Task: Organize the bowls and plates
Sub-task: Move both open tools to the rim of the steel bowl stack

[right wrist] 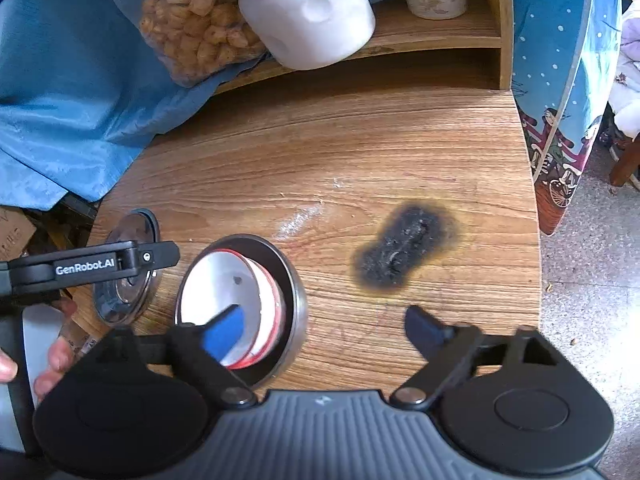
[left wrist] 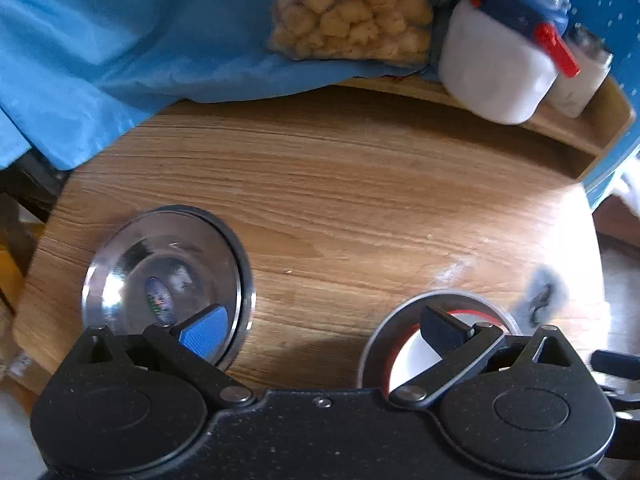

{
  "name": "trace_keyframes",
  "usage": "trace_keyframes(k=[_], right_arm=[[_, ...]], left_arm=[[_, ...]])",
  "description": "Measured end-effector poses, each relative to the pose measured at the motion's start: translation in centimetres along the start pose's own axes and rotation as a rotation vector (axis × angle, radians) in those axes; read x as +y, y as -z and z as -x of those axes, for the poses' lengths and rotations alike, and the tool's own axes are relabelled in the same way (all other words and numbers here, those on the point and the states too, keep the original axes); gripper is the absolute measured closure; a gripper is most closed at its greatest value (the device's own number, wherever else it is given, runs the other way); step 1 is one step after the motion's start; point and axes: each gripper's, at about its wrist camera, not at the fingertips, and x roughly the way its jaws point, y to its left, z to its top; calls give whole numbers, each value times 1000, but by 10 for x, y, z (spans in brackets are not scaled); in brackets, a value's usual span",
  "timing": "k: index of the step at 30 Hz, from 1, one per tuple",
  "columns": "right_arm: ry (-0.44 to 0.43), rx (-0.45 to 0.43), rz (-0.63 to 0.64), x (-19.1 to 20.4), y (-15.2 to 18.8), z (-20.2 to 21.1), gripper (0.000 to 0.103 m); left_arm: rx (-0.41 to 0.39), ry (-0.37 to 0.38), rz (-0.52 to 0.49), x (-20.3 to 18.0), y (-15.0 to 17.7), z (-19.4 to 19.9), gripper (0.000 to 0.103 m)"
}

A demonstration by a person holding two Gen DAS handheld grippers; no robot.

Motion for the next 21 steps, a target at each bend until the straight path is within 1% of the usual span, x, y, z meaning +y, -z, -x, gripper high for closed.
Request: trace_keyframes(k=[2, 4, 6, 9, 16, 21], right_arm=[[5, 0, 7, -3, 1, 2, 5], [9, 1, 12, -6, 3, 3, 1], [14, 0, 18, -10, 5, 5, 1], [27, -2, 27, -14, 7, 6, 0], [95, 3, 50, -22, 11, 5, 0], [125, -18, 58, -23, 17, 0, 0]], left_arm=[[2, -4, 10, 1, 3, 0, 1], [-3, 7, 34, 2, 7, 1, 1], [-8, 13, 54, 2, 11, 2, 1], [-12, 2, 64, 0, 17, 6, 1], [-9, -101, 134, 6, 37, 12, 1], [14, -136, 175, 16, 54, 16, 1]])
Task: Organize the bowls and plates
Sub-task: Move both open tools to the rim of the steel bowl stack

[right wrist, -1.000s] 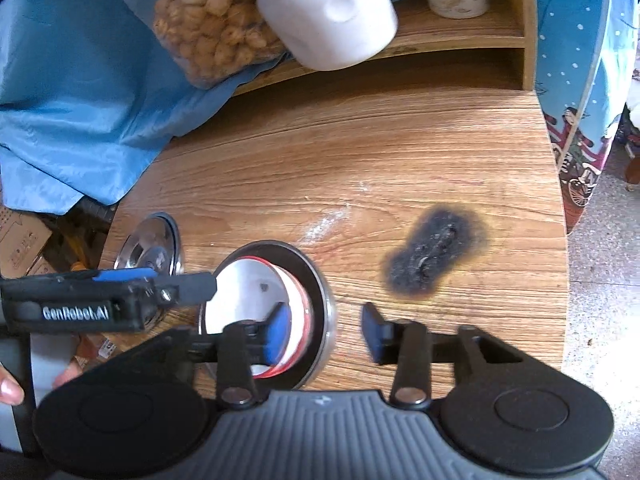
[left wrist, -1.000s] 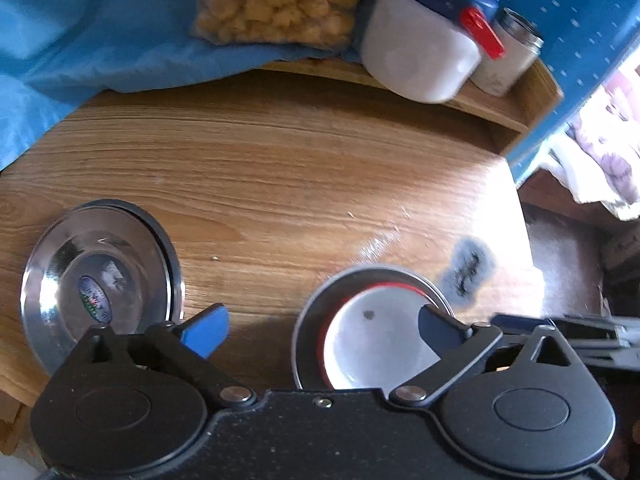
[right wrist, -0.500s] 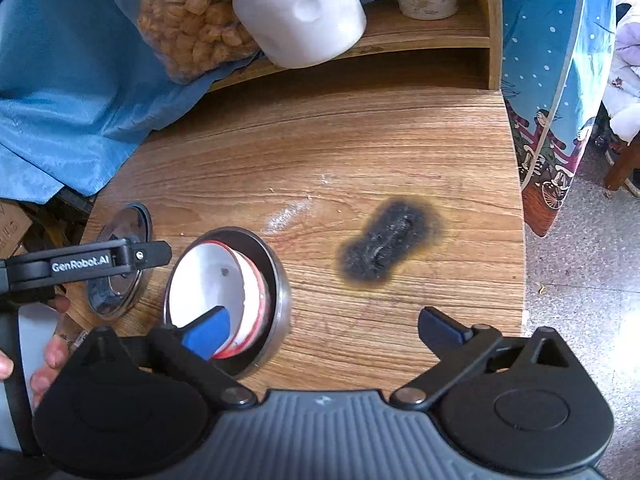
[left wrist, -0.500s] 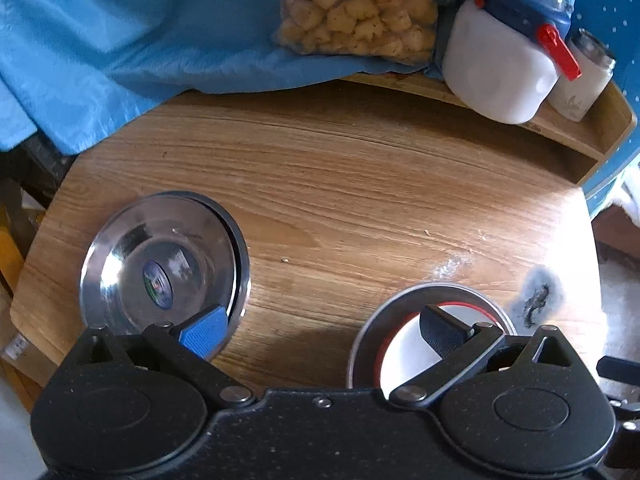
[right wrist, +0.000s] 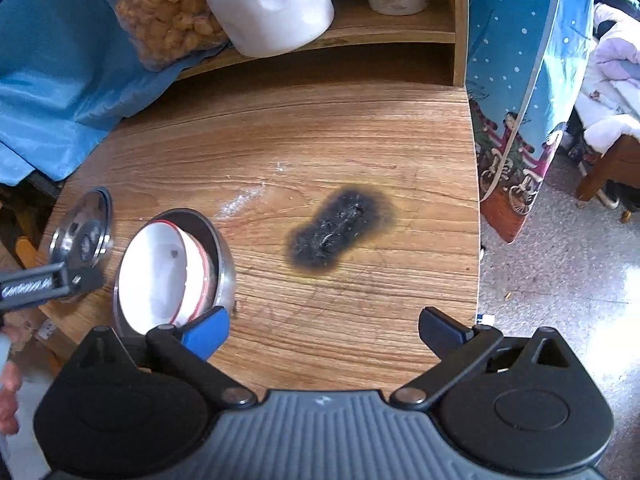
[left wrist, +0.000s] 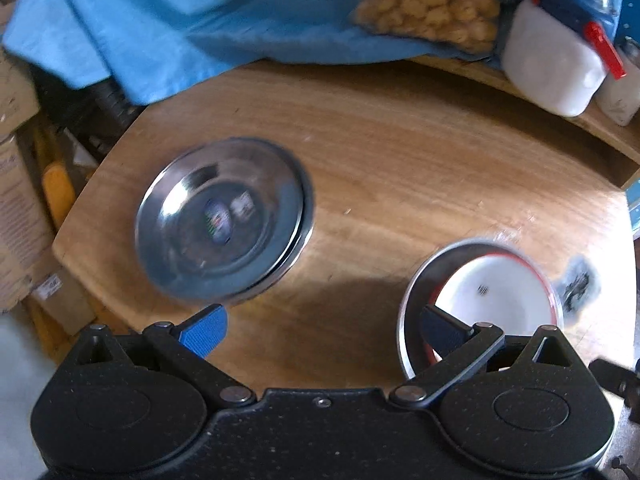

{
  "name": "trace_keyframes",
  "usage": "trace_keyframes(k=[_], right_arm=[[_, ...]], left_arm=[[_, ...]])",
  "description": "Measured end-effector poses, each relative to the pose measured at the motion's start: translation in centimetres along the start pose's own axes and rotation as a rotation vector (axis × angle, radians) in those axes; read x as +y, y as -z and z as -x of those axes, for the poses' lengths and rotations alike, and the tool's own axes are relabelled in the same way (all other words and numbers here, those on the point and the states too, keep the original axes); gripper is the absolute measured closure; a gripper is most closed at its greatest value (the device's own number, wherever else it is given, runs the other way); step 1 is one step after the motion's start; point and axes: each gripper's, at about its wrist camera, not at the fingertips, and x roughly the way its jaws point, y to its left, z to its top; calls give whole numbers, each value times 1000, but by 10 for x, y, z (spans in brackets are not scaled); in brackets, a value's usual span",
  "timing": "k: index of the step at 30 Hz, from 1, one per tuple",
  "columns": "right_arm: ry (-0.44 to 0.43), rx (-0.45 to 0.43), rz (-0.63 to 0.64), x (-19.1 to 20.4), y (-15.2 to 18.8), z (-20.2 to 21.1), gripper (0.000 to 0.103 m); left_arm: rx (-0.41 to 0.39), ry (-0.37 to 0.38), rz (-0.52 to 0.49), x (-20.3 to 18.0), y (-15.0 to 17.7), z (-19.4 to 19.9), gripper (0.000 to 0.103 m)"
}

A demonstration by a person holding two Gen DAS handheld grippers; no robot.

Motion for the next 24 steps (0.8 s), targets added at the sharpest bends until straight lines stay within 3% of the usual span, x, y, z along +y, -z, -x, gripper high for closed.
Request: trace_keyframes(k=[15, 24], right_arm=[[4, -15, 87, 18, -9, -10, 0], [42, -11, 79, 29, -11, -15, 0]], left_arm=[[40, -35, -8, 11, 11, -7, 1], [51, 4, -59, 15, 3, -16, 1]])
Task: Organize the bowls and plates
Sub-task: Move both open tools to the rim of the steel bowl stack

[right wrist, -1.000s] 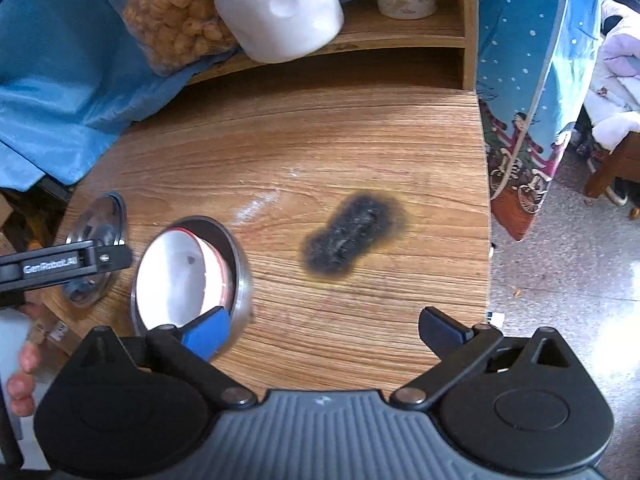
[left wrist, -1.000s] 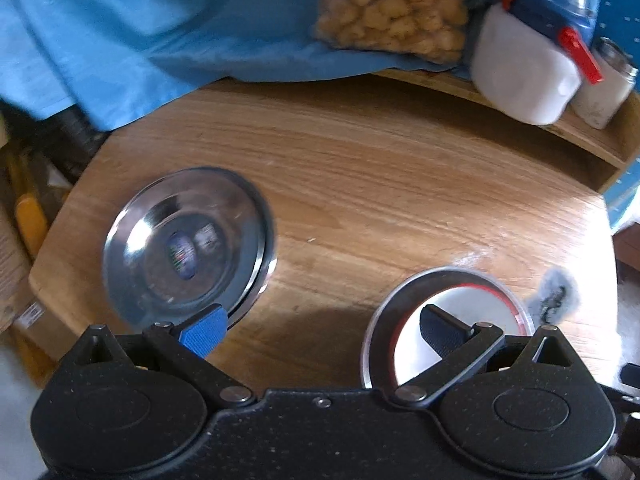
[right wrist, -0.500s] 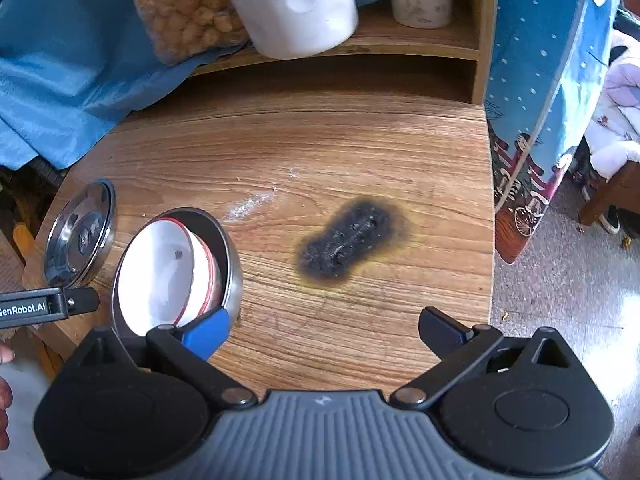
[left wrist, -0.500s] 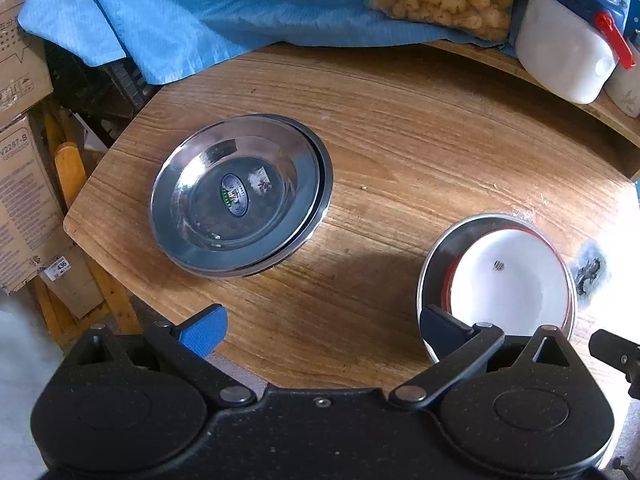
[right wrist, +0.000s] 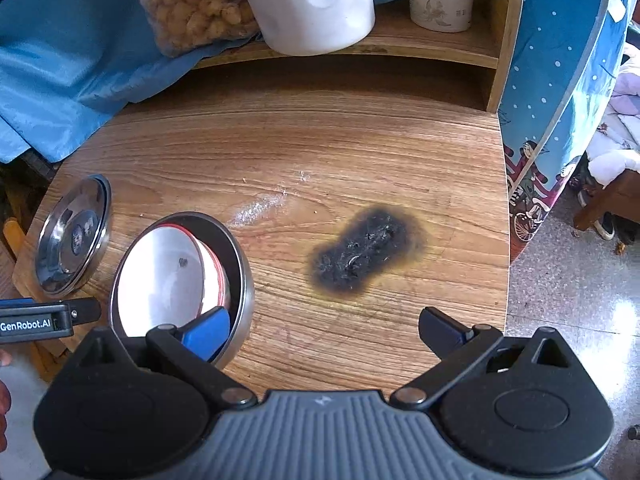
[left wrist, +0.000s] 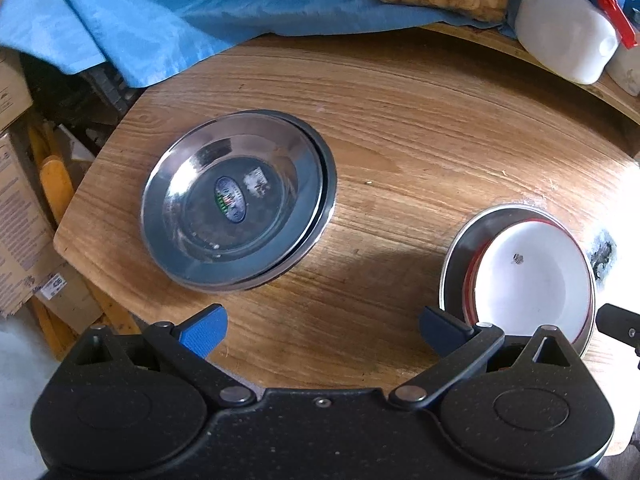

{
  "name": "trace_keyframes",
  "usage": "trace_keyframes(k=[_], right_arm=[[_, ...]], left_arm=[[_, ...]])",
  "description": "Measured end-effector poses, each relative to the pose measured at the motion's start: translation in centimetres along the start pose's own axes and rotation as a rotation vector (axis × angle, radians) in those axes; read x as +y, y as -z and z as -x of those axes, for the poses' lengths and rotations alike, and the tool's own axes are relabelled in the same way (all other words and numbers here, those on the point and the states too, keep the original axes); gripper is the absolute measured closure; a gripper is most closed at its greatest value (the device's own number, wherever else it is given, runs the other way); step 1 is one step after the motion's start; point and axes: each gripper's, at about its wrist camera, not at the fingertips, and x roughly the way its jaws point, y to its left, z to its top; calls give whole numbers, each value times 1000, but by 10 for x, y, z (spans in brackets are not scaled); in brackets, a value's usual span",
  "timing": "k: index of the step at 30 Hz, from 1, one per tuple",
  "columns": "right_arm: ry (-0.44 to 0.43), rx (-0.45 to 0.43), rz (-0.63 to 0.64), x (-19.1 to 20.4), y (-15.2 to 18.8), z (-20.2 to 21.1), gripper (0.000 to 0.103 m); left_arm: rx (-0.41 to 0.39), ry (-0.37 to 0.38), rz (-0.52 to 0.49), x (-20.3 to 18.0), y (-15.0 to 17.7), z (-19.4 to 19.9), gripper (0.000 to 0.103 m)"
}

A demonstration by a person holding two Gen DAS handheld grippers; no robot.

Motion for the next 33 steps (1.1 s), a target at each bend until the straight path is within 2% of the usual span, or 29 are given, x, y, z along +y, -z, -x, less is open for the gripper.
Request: trace_keyframes(k=[18, 26, 33], right_arm=[[66, 25, -52, 9, 4, -3, 0], [77, 29, -56, 10, 3, -4, 0], [92, 37, -29, 15, 1, -7, 0]], left_arm=[[-21, 108, -139, -5, -12, -13, 1], [-13, 124, -184, -13, -14, -20, 1], [-14, 89, -242, -23, -12, -24, 1]])
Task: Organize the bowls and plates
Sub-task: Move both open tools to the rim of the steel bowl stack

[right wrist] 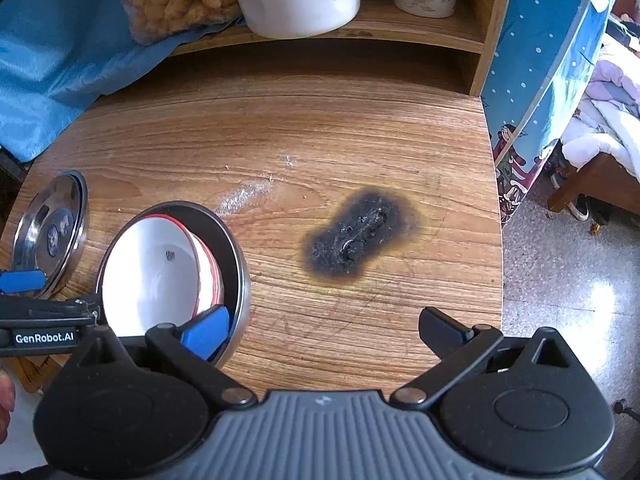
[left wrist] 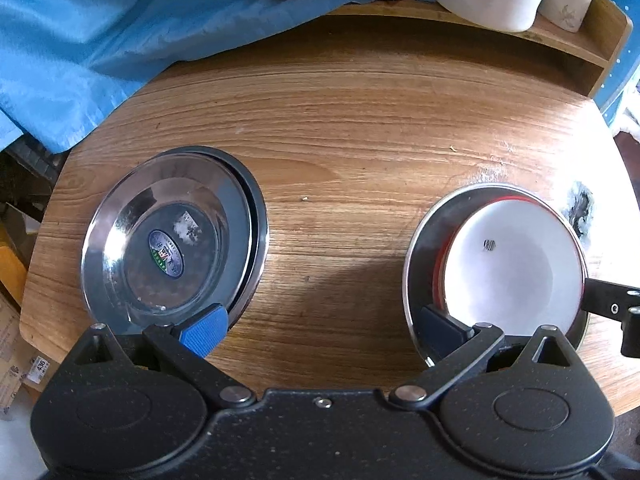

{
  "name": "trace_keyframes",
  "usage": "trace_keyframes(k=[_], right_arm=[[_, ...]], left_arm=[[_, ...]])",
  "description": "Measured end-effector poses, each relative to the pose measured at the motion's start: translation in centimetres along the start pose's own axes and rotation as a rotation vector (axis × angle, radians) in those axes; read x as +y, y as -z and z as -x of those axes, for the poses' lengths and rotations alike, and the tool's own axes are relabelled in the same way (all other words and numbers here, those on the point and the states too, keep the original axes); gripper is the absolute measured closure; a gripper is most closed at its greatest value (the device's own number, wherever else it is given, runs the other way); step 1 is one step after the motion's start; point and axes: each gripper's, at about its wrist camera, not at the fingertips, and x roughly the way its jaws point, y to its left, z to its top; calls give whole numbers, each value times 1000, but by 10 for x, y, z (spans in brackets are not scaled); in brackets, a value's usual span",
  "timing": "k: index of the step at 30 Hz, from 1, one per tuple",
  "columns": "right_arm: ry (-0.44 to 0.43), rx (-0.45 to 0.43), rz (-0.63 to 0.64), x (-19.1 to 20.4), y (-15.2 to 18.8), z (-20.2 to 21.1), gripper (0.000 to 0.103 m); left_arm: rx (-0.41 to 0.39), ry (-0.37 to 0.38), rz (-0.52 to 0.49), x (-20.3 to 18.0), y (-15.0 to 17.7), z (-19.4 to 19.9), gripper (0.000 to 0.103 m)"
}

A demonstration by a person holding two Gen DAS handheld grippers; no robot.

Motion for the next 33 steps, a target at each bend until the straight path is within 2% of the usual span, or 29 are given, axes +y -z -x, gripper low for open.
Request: trace_keyframes(k=[17, 33], right_arm=[[31, 31, 59, 9, -2, -11, 0], [34, 45, 54, 7, -5, -15, 0]], left_arm=[[-5, 2, -10, -1, -3, -4, 1], [16, 31, 13, -2, -5, -13, 1]])
